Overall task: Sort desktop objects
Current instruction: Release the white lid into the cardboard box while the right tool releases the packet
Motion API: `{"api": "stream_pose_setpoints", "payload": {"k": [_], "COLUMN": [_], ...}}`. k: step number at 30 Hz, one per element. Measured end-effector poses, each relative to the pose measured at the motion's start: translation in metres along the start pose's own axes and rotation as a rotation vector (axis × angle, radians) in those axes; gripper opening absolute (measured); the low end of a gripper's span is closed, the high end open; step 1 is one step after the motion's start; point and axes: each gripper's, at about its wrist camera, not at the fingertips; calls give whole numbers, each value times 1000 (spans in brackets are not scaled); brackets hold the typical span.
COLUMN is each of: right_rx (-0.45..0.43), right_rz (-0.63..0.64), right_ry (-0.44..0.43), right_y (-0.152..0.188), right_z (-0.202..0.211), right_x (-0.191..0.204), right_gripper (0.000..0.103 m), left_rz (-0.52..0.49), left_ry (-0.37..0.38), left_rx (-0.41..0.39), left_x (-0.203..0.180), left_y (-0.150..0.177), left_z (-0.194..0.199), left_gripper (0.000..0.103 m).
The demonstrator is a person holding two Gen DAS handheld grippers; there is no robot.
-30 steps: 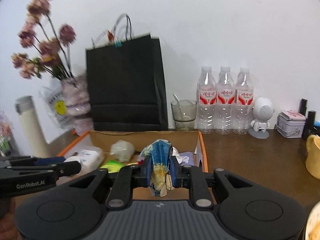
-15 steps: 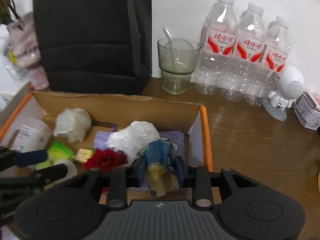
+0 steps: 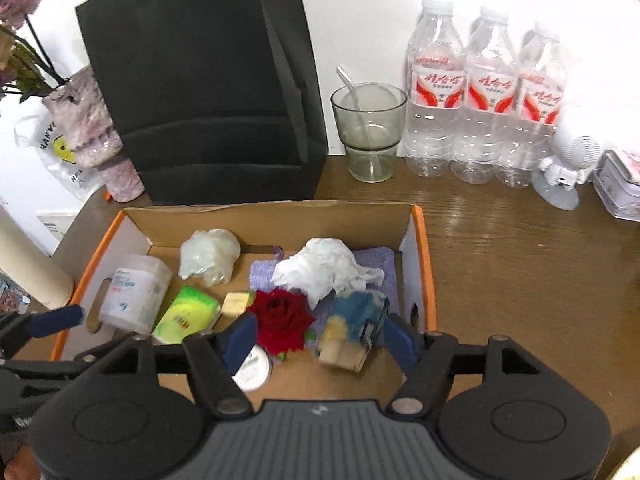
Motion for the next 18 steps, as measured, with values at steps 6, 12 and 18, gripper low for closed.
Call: {"api": "stream_pose_setpoints", "payload": {"k": [6, 12, 18], "right_rx": [-22, -180, -443], "right_rz": [-14, 17, 65], "right_ry": [-8, -84, -79], "right_y": [21, 57, 113], "right_z": [37, 82, 109], "right_x": [-1, 4, 7], "right_gripper": [73, 76, 78], "left_rz": [-25, -33, -66], "left_ry": [-53, -130, -197], "left_rx": [-76, -230, -352], "left_x": [-6, -13, -25], "left_y": [9, 33, 78], "left_z": [56, 97, 115], "left_gripper": [103, 103, 103]}}
Point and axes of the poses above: each gripper's, at about its wrist camera, not at the fingertips, and z roughly against the way its jaws point, x to its left, y to its underside, and after that the axes turned 8 degrees about -z, right-handed
